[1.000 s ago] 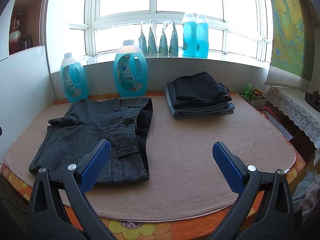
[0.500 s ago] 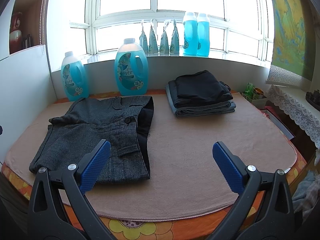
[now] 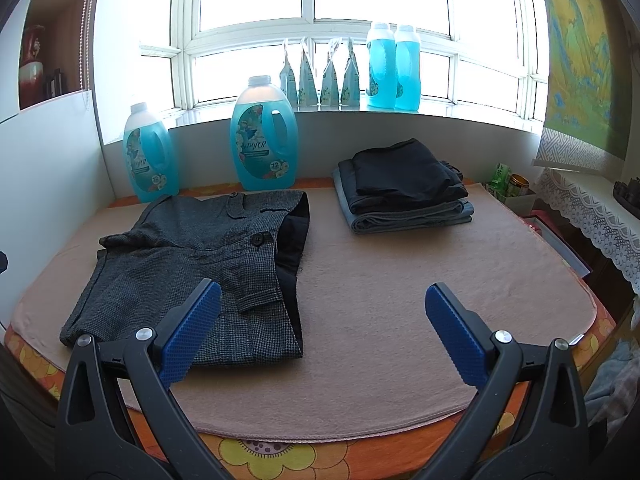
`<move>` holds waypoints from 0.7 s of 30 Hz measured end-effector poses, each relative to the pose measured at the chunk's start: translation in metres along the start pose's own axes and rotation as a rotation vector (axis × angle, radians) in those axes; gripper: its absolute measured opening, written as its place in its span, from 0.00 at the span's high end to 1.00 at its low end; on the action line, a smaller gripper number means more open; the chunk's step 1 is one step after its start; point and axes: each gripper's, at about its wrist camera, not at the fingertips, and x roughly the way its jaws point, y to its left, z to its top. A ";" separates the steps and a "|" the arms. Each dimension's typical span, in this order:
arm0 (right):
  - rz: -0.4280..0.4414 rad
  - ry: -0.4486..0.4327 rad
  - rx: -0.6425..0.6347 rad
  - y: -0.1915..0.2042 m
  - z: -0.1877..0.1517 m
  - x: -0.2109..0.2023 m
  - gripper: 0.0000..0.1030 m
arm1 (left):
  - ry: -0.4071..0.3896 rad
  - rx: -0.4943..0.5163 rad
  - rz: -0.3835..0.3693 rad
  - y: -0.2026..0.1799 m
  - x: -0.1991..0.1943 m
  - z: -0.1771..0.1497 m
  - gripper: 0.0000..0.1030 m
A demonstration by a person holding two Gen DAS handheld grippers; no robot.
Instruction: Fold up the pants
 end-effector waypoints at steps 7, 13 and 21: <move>-0.001 0.003 -0.001 0.001 -0.002 0.002 0.00 | 0.005 0.002 0.001 -0.002 0.002 -0.001 0.00; 0.000 0.011 0.002 0.001 -0.004 0.007 0.00 | 0.014 -0.002 -0.003 -0.002 0.007 -0.001 0.00; -0.007 0.034 0.006 -0.005 -0.005 0.022 0.00 | 0.042 -0.007 -0.012 0.005 0.023 -0.002 0.01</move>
